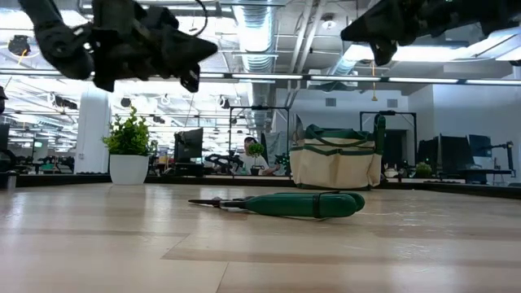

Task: Pick & Place Garden tools in Gardening bag
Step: Put the green shears into the gardening bag

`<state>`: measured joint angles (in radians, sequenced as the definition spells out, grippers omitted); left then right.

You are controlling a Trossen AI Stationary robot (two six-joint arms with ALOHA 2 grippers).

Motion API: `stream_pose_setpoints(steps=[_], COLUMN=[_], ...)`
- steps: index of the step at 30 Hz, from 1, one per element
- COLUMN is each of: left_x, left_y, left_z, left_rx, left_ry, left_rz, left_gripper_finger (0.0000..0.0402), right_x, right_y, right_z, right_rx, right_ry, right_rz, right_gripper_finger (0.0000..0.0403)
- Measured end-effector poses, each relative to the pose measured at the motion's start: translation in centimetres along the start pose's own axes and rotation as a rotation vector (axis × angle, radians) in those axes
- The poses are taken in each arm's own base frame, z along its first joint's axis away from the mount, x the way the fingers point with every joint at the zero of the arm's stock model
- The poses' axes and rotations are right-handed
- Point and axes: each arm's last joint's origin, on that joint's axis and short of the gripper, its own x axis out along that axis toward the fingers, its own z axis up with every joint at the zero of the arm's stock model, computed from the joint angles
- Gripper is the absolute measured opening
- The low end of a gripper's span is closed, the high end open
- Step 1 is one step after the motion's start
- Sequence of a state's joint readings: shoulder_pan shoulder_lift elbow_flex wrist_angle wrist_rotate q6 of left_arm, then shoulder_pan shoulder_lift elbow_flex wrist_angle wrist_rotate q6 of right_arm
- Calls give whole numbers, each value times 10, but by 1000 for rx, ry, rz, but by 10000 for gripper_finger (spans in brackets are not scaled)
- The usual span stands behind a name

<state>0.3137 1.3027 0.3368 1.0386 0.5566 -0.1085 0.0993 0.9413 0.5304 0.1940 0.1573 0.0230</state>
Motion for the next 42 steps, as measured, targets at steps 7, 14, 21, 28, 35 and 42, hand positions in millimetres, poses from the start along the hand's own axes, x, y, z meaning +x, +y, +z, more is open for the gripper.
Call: stream_pose_setpoints(steps=[7,14,21,28,35,42], left_x=[-4,-4,-7,-5,-1,1], left_y=[-32,-48,-50,-57,-67,-81], left_z=[0,-4,-10,-16,-22,-27], left_rx=[5,-4,-15,-36,-14,-24], left_ry=[-16,-9,9,50,86,130], left_rz=[-102,-155,-156,-177,-76,-133], left_gripper_finger=[3,3,3,3,3,3], right_x=[21,39,52,64,74,81], right_y=[16,29,40,53,65,73], right_z=[-6,-20,-36,-46,-48,-46], right_rx=[-64,-16,143,232,227,222], right_ry=[-25,5,80,148,168,173], right_rz=[55,89,112,131,136,141], right_gripper_finger=[0,0,0,0,0,0])
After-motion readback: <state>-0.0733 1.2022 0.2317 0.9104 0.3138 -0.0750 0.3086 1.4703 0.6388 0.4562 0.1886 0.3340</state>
